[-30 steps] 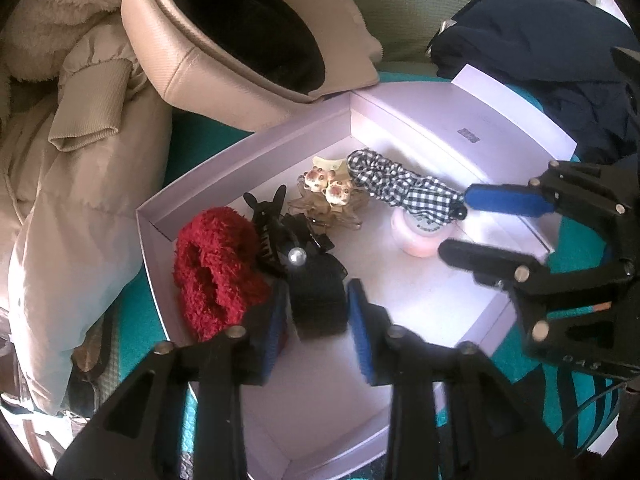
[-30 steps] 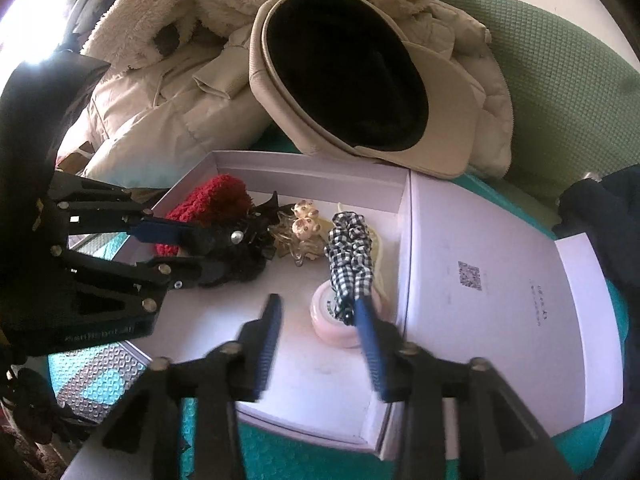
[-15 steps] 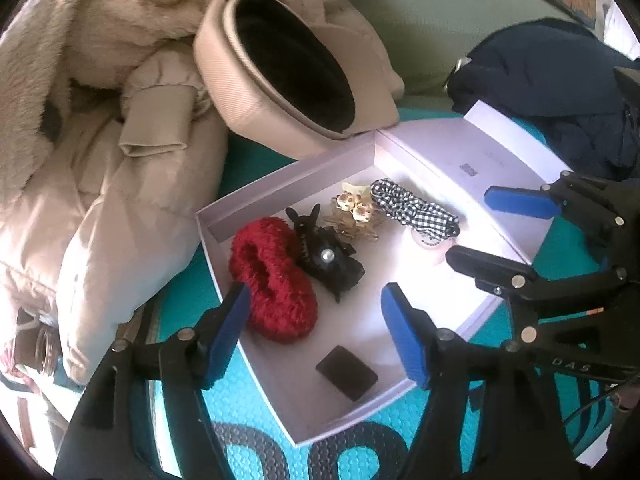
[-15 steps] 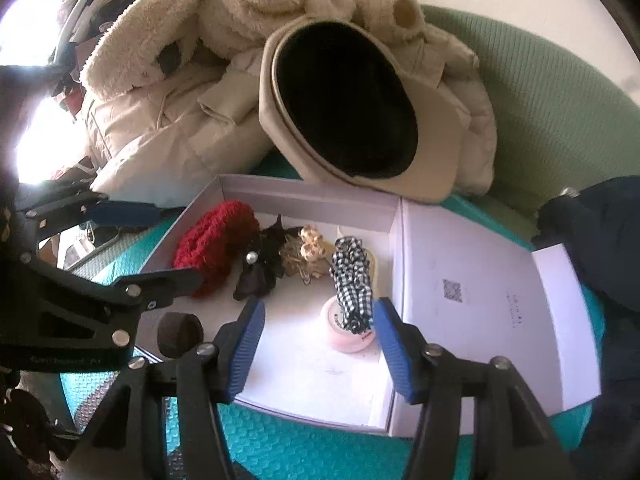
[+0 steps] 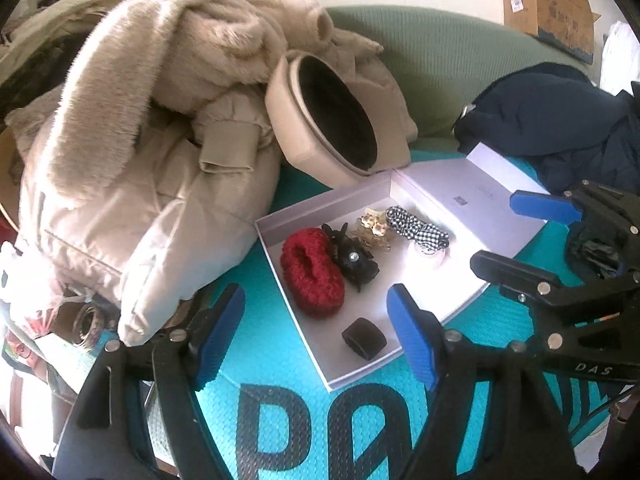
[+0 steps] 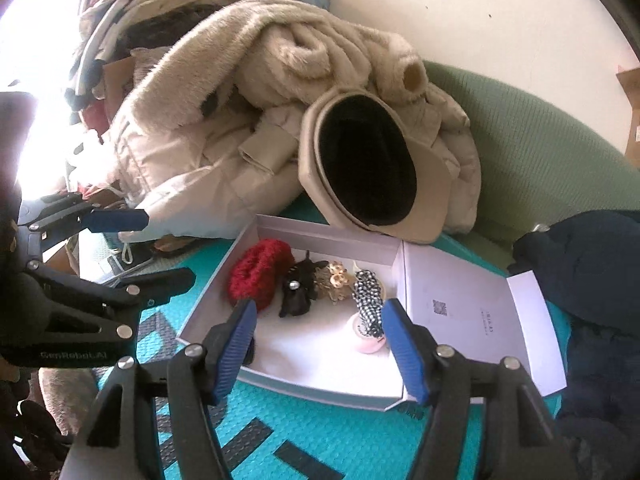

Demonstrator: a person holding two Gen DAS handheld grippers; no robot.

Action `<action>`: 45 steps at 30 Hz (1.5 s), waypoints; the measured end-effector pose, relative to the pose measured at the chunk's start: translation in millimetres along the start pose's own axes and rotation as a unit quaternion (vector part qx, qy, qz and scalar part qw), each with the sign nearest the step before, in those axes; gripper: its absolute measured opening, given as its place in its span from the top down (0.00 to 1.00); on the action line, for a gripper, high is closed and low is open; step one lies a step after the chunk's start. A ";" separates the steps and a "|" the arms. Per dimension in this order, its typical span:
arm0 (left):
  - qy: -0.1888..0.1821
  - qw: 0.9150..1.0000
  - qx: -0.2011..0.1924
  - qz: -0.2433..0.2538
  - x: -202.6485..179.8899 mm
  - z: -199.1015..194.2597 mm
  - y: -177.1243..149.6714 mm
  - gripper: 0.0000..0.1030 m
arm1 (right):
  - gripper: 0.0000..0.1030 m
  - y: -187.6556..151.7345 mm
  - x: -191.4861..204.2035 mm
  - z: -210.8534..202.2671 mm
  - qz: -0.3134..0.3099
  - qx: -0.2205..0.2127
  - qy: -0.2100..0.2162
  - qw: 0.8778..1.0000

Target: Organize objects

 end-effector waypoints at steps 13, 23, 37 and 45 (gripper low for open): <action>0.028 0.998 -0.030 -0.038 18.3 -76.6 -19.4 0.19 | 0.36 -2.5 21.5 -55.9 -0.007 -0.008 -0.016 1.000; 0.042 0.997 -0.012 -0.067 21.5 -104.9 -58.7 0.19 | 0.36 -16.9 37.7 -86.6 -0.009 -0.018 -0.032 0.999; 0.038 0.996 0.007 -0.086 14.7 -112.5 -112.5 0.19 | 0.34 -45.0 47.8 -93.9 -0.008 -0.002 -0.028 1.000; 0.025 0.995 0.011 -0.094 19.8 -106.2 -118.8 0.19 | 0.34 -51.3 55.1 -93.1 -0.018 0.005 -0.026 0.999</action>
Point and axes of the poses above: each gripper's, at about its wrist camera, not at the fingertips, and z roughly the way its jaws point, x to its left, y to its top, the point moved 9 cm from there along z, roughly the way its jaws point, and after that the axes turned 7 degrees about -y, right-handed, at the moved point
